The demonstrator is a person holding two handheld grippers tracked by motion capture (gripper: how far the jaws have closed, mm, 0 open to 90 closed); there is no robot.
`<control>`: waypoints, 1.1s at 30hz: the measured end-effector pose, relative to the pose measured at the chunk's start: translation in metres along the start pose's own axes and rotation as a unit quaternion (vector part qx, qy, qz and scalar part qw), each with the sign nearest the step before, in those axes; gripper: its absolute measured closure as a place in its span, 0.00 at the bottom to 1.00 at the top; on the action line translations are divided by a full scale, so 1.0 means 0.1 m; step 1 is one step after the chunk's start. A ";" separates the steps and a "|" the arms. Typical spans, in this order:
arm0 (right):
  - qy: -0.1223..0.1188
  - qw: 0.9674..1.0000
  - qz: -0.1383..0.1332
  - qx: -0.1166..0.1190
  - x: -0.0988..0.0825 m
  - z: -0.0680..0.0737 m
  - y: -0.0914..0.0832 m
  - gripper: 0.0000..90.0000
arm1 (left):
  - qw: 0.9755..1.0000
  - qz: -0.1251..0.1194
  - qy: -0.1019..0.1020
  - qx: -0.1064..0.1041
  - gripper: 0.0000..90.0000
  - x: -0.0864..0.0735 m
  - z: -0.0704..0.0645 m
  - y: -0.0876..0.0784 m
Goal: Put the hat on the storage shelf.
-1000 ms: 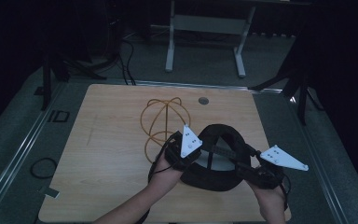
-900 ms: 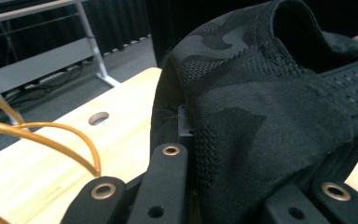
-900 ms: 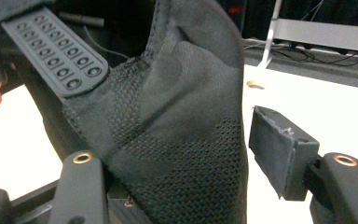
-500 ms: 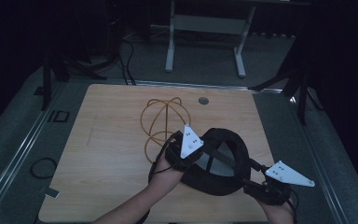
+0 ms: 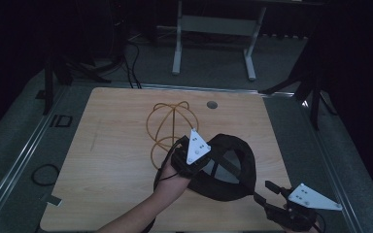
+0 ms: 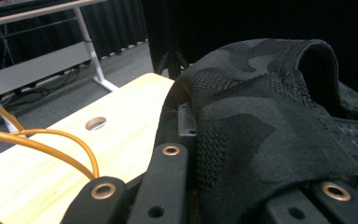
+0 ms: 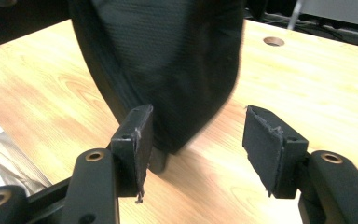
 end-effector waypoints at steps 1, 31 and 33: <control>0.003 1.000 -0.001 -0.001 -0.01 -0.01 -0.02 0.48 | 1.000 0.000 0.000 0.000 0.99 0.00 0.00 0.00; -0.099 0.993 -0.020 0.066 0.56 -0.14 0.06 0.53 | 0.972 -0.072 0.083 -0.210 0.98 -0.11 0.38 -0.25; -0.112 0.990 -0.017 0.084 0.58 -0.08 0.09 0.53 | 0.971 -0.069 0.077 -0.214 0.98 -0.11 0.40 -0.25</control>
Point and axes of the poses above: each handheld gripper's, and its own axes: y roughly forward along the jaws, x roughly out of its top, z roughly to its left, the point moved 3 cm from there along y, roughly forward along the jaws, and after that the axes turned 10 degrees about x, right-handed, at the moved point
